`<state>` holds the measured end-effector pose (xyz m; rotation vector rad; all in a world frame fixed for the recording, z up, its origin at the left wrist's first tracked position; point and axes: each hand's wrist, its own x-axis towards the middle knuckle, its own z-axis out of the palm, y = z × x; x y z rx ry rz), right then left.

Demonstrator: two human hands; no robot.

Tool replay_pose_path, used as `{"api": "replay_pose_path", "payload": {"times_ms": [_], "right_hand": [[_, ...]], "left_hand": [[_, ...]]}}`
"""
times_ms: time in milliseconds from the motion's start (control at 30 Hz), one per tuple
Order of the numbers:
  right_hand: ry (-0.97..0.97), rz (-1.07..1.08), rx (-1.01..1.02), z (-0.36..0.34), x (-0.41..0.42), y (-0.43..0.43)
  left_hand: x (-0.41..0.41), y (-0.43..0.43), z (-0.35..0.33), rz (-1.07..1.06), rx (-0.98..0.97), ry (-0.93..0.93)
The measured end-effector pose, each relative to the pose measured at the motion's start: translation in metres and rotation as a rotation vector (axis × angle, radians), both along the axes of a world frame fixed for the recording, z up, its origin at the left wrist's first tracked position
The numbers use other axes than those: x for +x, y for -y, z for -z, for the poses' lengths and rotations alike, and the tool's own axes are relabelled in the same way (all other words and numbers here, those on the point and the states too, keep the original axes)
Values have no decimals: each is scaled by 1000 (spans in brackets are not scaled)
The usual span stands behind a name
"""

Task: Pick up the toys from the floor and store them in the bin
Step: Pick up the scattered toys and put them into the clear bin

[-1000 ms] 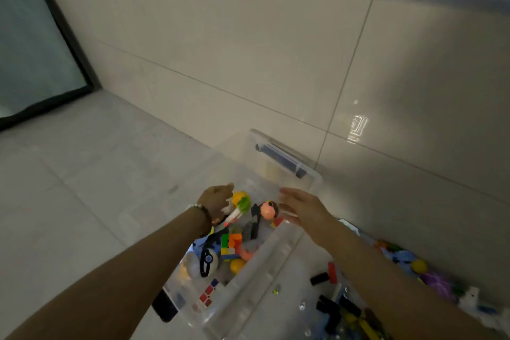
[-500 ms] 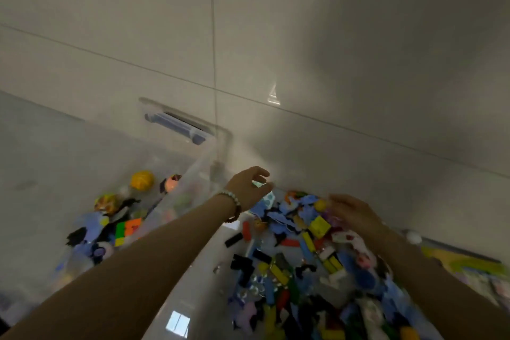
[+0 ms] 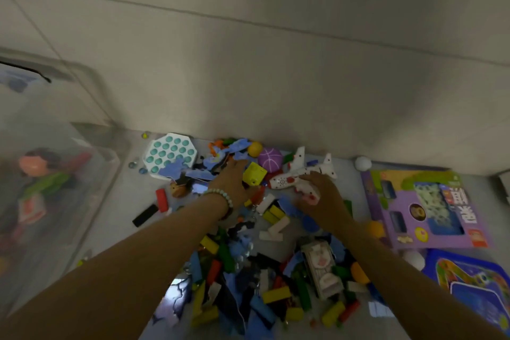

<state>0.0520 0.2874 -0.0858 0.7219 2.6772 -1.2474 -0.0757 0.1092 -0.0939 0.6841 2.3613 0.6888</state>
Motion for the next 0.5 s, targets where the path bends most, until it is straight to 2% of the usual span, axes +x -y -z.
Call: {"api": "replay_pose_path", "payload": {"times_ms": [167,300,400,500], "right_hand": [[-65,11,110,20,8,-11],[-235,80,167,34,16,-12],[-226,155,98,44,17,-7],[-206,149,121,49,16,-5]], "left_hand": [[-6,-16,24,67,-102,-21],[-12,-21,31,91,-191,-80],[-9,-25,32,81,-243,-179],[-5,-27,34,100,-267,-271]]}}
